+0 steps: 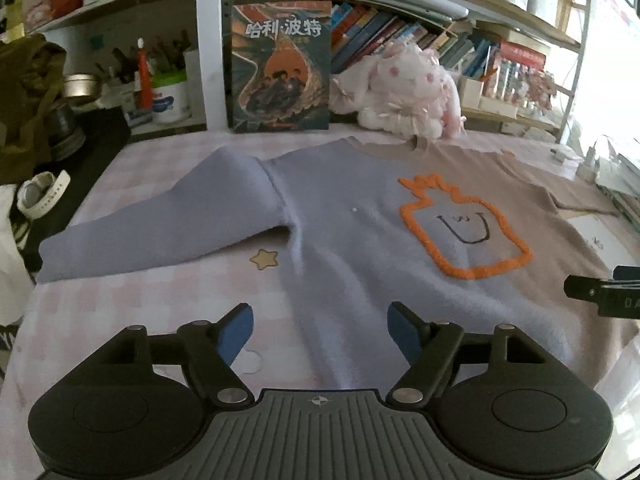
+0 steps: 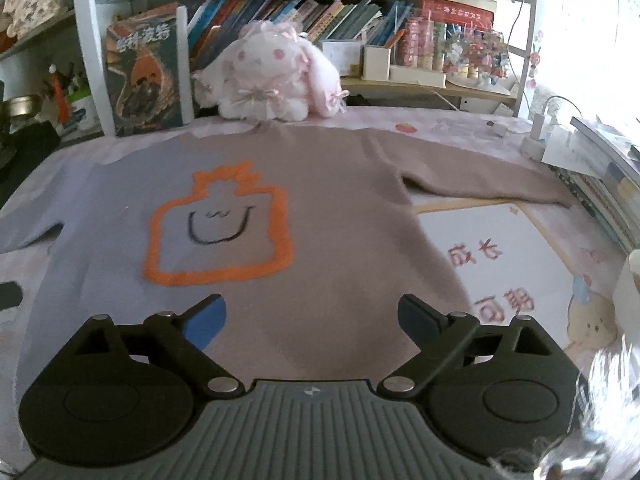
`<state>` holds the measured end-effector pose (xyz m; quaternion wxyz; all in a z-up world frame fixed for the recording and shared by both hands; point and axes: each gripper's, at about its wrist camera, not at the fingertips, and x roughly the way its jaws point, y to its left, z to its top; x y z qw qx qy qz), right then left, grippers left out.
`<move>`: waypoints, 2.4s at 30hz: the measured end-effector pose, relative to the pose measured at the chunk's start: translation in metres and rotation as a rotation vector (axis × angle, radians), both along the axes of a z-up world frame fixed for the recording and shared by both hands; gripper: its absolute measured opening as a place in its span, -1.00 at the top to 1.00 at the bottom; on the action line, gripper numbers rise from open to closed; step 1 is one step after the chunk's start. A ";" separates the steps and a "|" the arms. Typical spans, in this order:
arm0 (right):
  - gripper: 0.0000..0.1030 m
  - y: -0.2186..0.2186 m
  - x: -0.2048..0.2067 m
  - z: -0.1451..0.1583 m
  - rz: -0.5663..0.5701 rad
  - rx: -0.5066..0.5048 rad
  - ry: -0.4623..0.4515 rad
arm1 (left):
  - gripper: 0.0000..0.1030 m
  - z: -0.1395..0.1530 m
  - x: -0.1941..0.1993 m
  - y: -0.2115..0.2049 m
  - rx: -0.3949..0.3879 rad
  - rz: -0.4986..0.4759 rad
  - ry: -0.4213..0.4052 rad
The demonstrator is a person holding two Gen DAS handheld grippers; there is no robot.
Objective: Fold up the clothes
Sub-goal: 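Open the left gripper and release the flattened sweater, then grasp the lavender sleeve cuff with the left gripper and lift it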
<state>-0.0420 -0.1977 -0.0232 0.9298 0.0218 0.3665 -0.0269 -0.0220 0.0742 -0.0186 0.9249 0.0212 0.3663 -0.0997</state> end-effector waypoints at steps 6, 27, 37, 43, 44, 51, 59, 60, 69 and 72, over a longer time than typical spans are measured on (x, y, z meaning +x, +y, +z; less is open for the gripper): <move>-0.83 0.037 -0.007 -0.001 0.011 -0.029 0.006 | -0.48 -0.003 0.008 0.027 -0.012 -0.010 0.003; -0.87 0.090 -0.003 0.007 0.122 -0.155 0.024 | -0.14 -0.022 0.058 0.190 -0.166 0.516 -0.057; -0.87 0.085 -0.005 0.008 0.110 -0.190 0.033 | -0.08 -0.042 0.088 0.227 -0.231 0.685 -0.051; -0.87 0.078 -0.005 0.007 0.080 -0.190 0.039 | 0.24 -0.045 0.099 0.224 -0.422 0.641 -0.040; -0.87 0.077 -0.005 0.007 0.076 -0.188 0.041 | 0.24 -0.046 0.101 0.218 -0.441 0.621 -0.033; -0.87 0.077 -0.003 0.006 0.078 -0.184 0.039 | 0.23 -0.049 0.107 0.196 -0.528 0.567 -0.010; -0.87 0.073 -0.004 0.006 0.065 -0.176 0.041 | 0.24 -0.051 0.111 0.210 -0.604 0.687 -0.026; -0.87 0.073 -0.004 0.006 0.063 -0.176 0.041 | 0.24 -0.052 0.110 0.214 -0.614 0.708 -0.029; -0.87 0.068 -0.007 0.005 0.054 -0.175 0.049 | 0.95 -0.061 0.106 0.250 -0.712 0.835 -0.003; -0.87 0.067 -0.007 0.005 0.060 -0.176 0.048 | 0.95 -0.049 0.100 0.252 -0.675 0.825 -0.054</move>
